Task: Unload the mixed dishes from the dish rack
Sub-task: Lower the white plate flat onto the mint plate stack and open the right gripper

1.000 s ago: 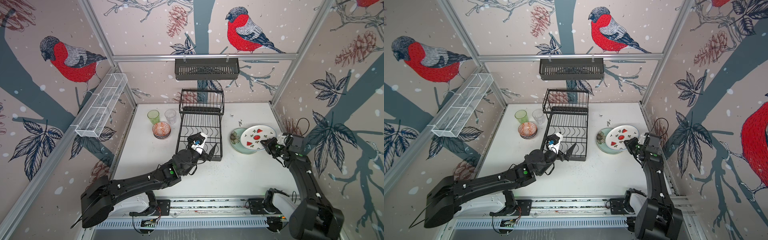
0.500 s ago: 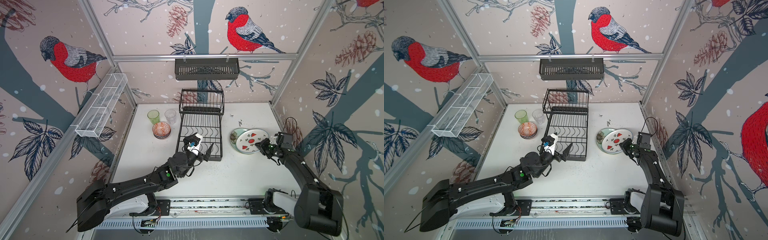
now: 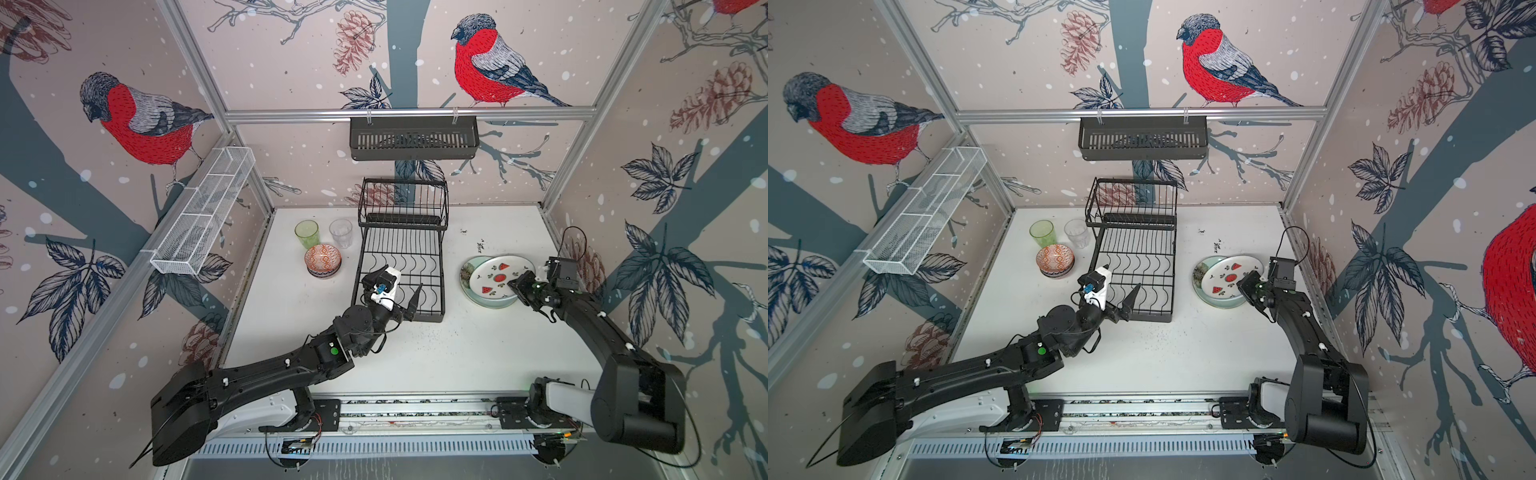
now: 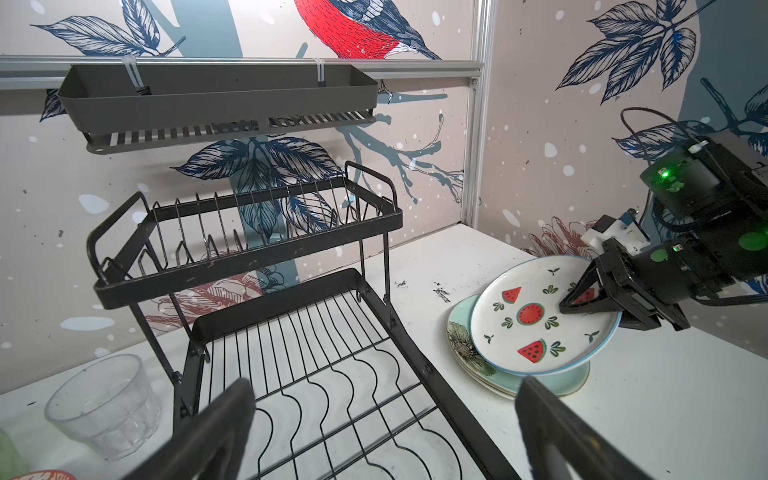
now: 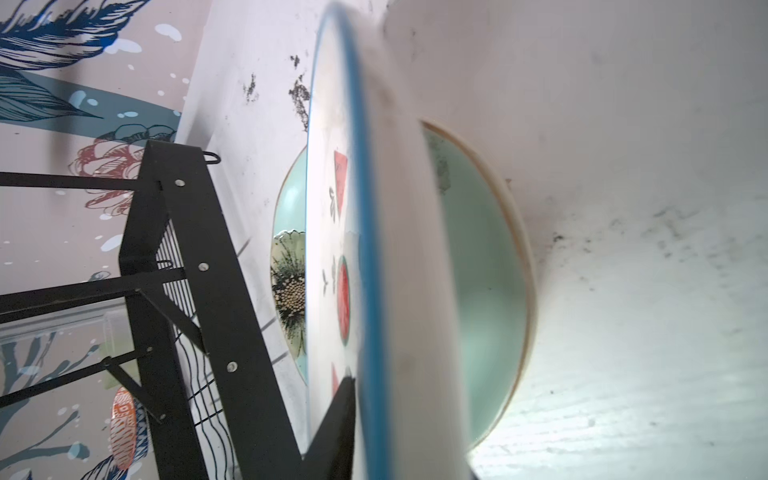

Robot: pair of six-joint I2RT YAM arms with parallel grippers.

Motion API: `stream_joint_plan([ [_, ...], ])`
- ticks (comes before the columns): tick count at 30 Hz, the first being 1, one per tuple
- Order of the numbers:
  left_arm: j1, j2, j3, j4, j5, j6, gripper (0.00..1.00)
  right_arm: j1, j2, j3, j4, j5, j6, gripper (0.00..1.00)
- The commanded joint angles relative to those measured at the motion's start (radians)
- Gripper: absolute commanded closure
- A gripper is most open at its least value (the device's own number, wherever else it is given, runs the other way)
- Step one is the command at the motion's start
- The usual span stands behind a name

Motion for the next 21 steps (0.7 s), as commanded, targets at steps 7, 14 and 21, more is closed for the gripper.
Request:
stream_joint_plan([
  [7,0.001,-0.004,-0.006,0.035,-0.043,0.005,0.02,0.017,0.064,0.020,-0.004,0.013,-0.028,0.47],
  [14,0.001,-0.005,-0.009,0.030,-0.051,0.008,0.02,0.027,0.087,0.053,-0.037,0.046,-0.040,0.37],
  [21,0.002,-0.003,-0.010,0.029,-0.058,0.008,0.02,0.076,0.122,0.088,-0.055,0.100,-0.032,0.30],
])
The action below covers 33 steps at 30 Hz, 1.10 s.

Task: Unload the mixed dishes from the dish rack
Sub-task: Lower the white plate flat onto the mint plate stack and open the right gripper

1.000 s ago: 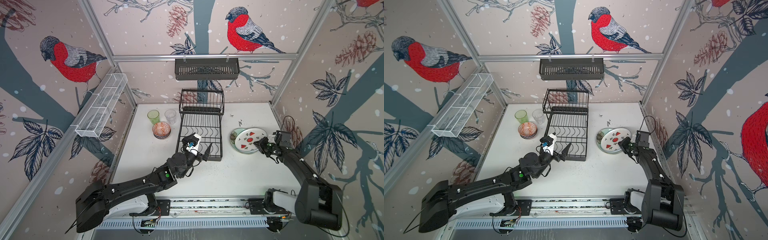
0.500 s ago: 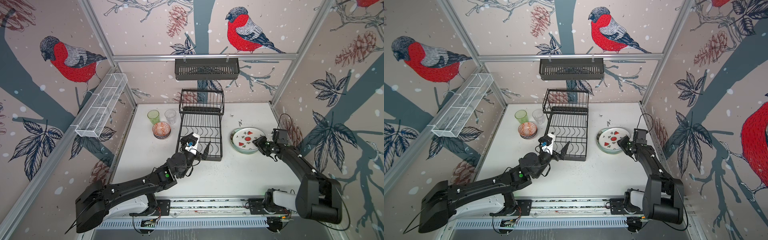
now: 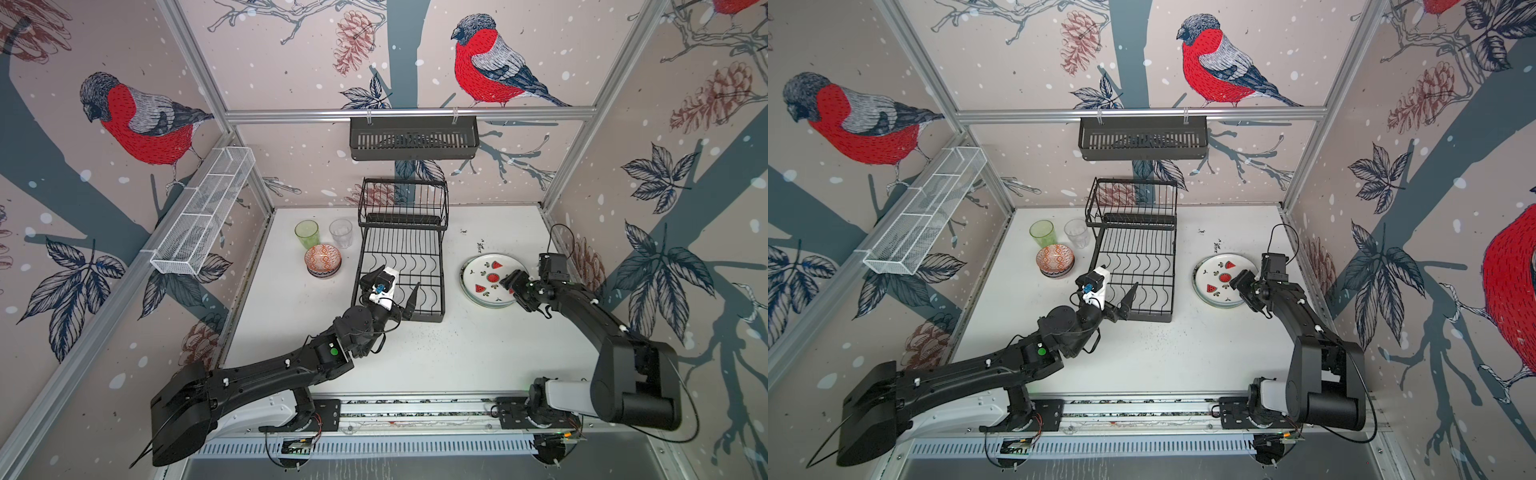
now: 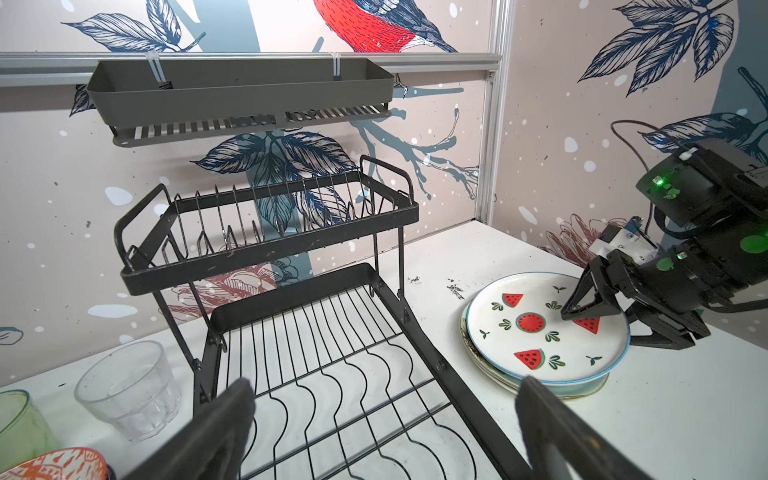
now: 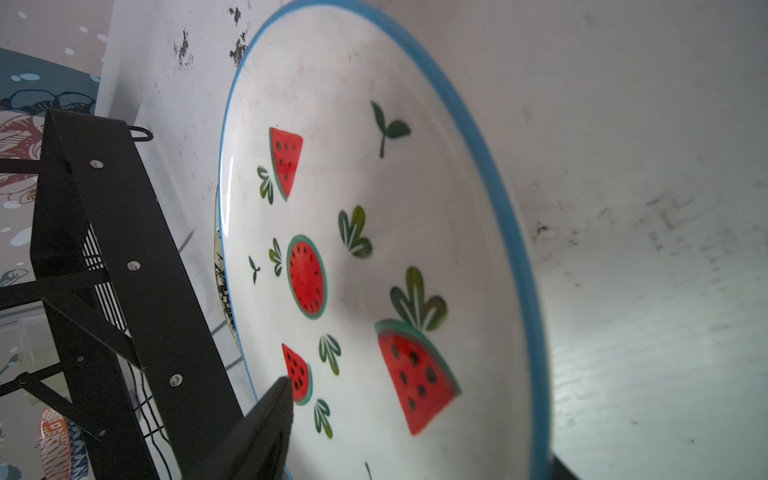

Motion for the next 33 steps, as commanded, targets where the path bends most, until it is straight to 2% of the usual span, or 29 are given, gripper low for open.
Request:
stream_joint_plan([
  [1,0.000,0.000,-0.001,0.030,-0.014,0.007,0.02,0.017,0.024,0.025,0.007,0.022,-0.004,0.30],
  [17,0.000,0.013,-0.001,0.028,-0.020,0.006,0.02,0.100,0.113,0.132,-0.093,0.152,-0.034,0.25],
  [33,0.000,0.028,-0.002,0.025,-0.016,-0.002,0.03,0.173,0.152,0.179,-0.161,0.344,-0.064,0.22],
])
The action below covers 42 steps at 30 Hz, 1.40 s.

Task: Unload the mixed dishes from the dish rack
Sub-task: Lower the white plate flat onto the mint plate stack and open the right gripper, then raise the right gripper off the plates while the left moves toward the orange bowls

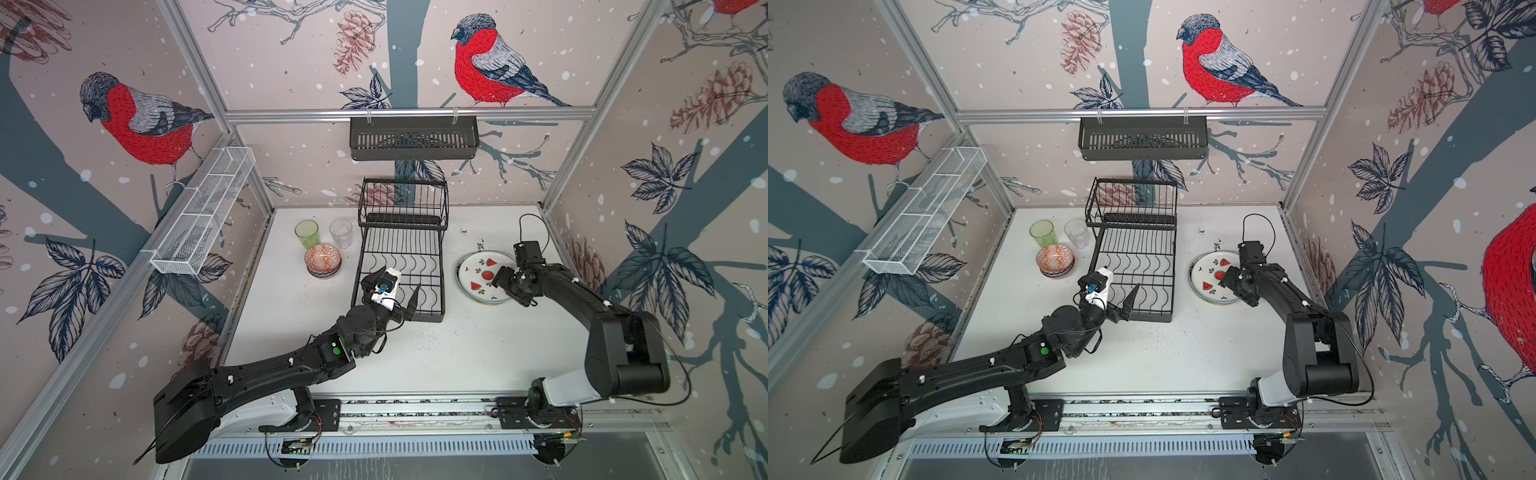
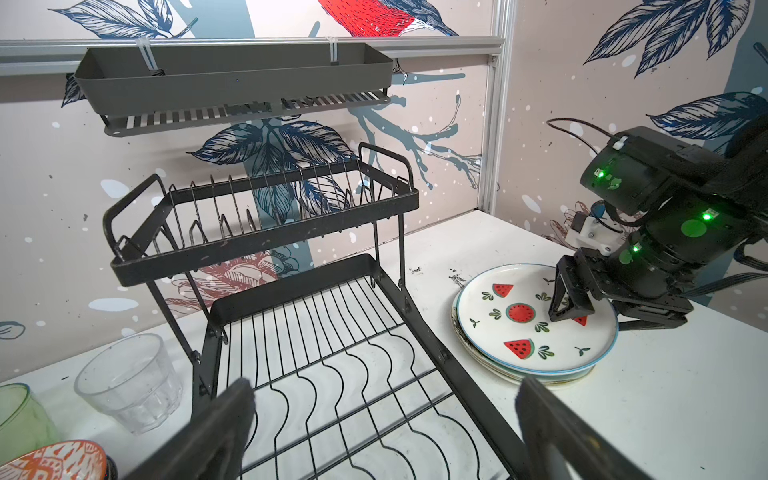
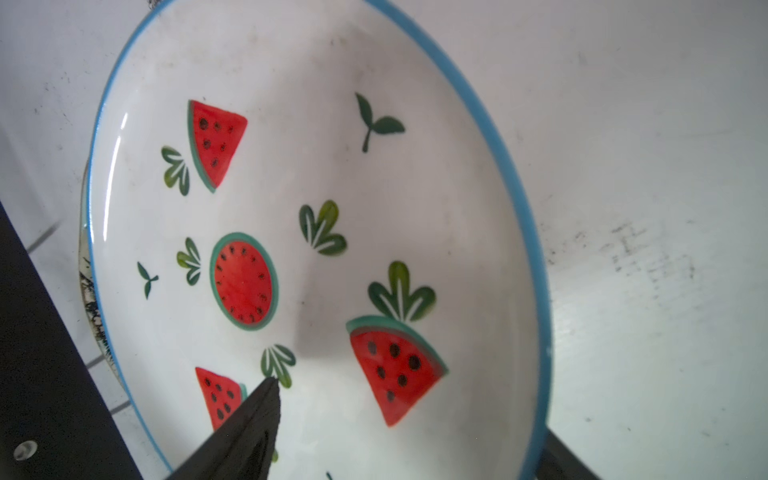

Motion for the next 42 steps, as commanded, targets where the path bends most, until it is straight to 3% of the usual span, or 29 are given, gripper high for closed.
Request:
stream_joint_plan([
  [1,0.000,0.002,-0.003,0.027,-0.011,-0.002,0.02,0.014,0.004,0.019,-0.006,0.075,-0.024,0.22],
  [8,0.001,0.003,-0.003,0.029,-0.018,0.000,0.02,0.031,0.020,0.058,-0.062,0.166,-0.052,0.12],
  [16,0.006,0.000,-0.006,0.029,-0.037,0.000,0.02,0.039,0.008,0.069,-0.035,0.178,-0.070,0.10],
  [21,0.065,-0.016,-0.008,0.003,-0.007,-0.059,0.03,0.057,-0.041,0.086,0.033,0.184,-0.097,0.10],
  [27,0.153,-0.004,-0.028,0.028,0.077,-0.136,0.02,0.088,-0.168,-0.026,0.356,0.104,-0.175,0.09],
  [37,0.338,0.012,-0.027,0.027,0.073,-0.205,0.02,0.183,-0.302,-0.254,0.876,0.272,-0.380,0.09],
  [42,0.438,0.061,-0.045,0.069,0.121,-0.229,0.02,0.185,-0.344,-0.491,1.318,0.314,-0.477,0.07],
])
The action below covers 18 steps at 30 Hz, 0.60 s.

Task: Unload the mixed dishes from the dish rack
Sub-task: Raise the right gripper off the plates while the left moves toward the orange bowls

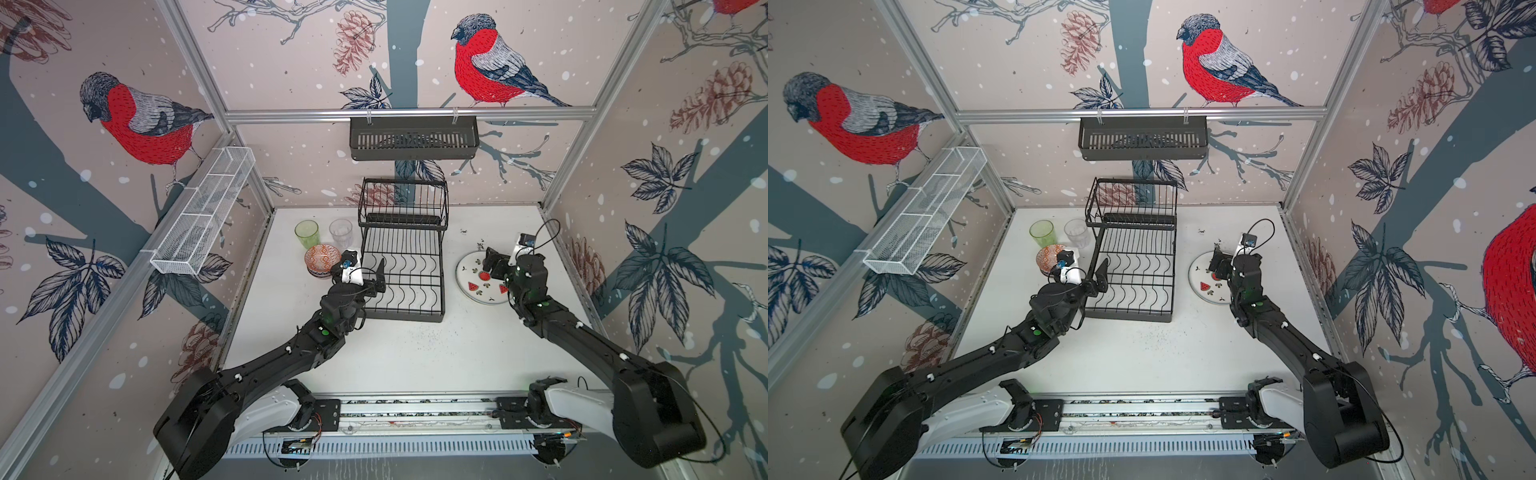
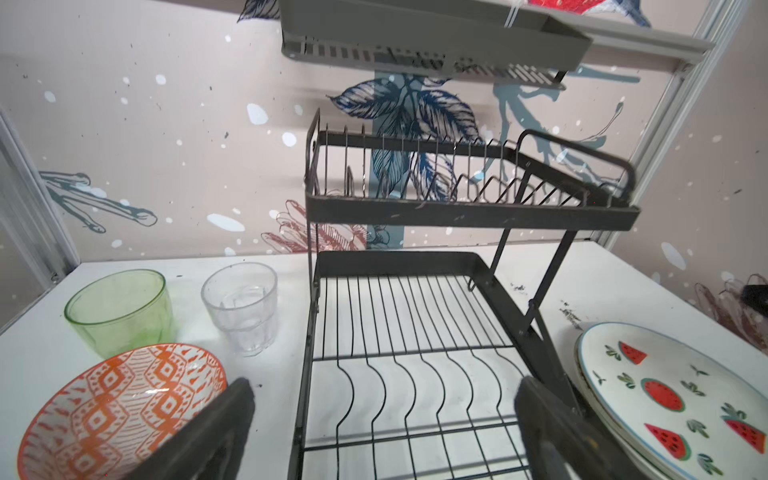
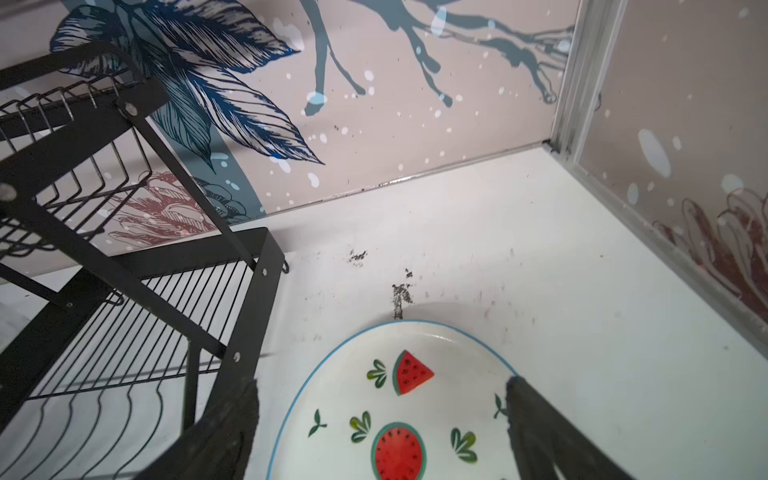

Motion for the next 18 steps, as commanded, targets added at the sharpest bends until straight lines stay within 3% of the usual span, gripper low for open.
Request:
stream_joint_plan([
  [1,0.063,0.019,-0.008,0.062,0.009,-0.027,0.02,0.002,-0.017,-0.089,0.371,0.054,-0.102,0.06],
  [8,0.296,0.033,-0.060,0.174,-0.048,-0.025,0.03,-0.012,-0.011,-0.125,0.410,0.171,-0.193,0.05],
  [12,0.317,0.058,-0.107,0.268,-0.163,0.097,0.02,-0.091,-0.043,-0.229,0.498,0.164,-0.146,0.06],
  [15,0.317,0.040,-0.176,0.308,-0.238,0.066,0.02,-0.187,-0.064,-0.298,0.544,0.104,-0.056,0.05],
  [18,0.316,0.022,-0.277,0.440,-0.283,0.111,0.03,-0.221,-0.045,-0.314,0.558,0.136,-0.035,0.05],
])
